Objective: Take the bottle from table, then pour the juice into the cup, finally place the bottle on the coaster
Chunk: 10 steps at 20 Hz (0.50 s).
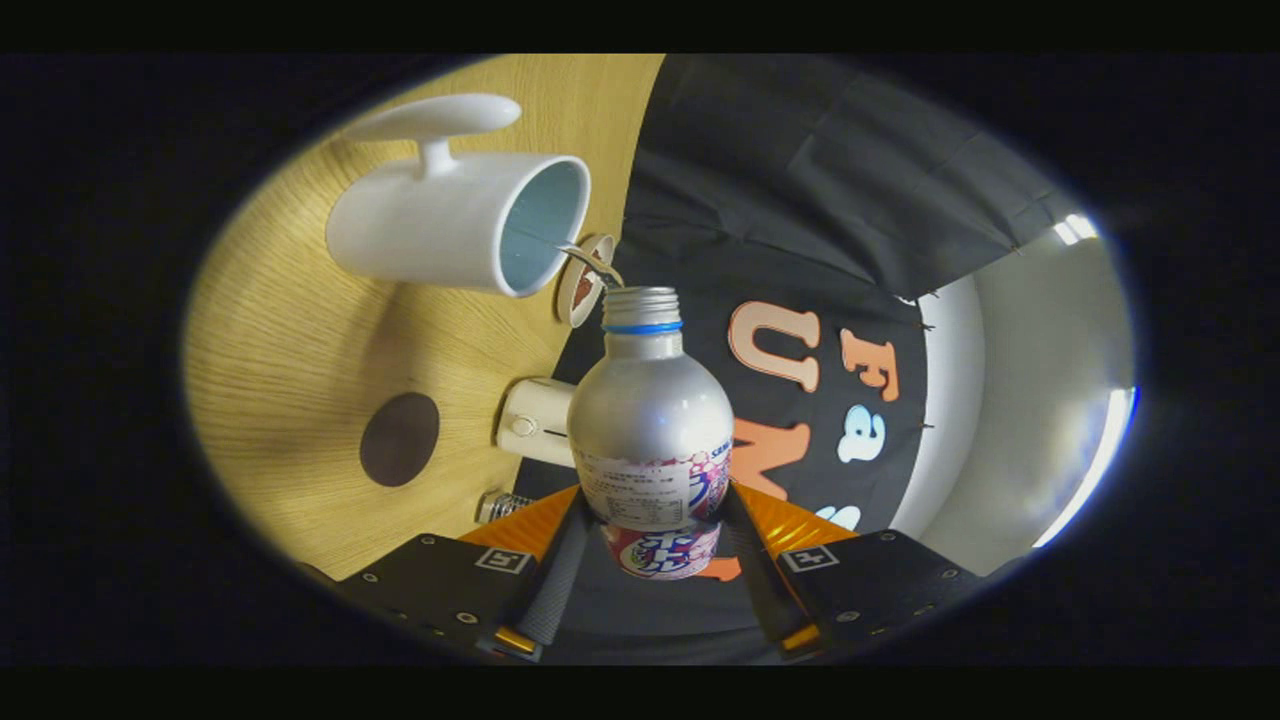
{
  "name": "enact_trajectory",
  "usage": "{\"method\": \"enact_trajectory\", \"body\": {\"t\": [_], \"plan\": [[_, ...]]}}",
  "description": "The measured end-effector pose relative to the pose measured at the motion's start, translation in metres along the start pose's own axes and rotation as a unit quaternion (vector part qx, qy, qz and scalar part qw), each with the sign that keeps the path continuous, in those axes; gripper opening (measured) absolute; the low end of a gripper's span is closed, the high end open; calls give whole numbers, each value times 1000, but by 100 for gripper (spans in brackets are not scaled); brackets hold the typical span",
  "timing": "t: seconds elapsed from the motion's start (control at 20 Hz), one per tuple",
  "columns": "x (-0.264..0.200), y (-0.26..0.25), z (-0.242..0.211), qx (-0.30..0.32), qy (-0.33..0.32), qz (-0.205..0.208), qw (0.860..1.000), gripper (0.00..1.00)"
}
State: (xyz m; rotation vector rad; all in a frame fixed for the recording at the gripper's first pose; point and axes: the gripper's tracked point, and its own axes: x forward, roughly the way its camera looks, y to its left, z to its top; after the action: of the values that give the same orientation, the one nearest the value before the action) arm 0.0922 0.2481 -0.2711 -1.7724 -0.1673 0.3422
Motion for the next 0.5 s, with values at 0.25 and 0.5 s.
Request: {"method": "enact_trajectory", "body": {"t": [0.25,0.5], "plan": [[-2,-3,3,-7,-4,-5,1000,75],[-3,-2,3,-22,-7,-13,1000,75]]}}
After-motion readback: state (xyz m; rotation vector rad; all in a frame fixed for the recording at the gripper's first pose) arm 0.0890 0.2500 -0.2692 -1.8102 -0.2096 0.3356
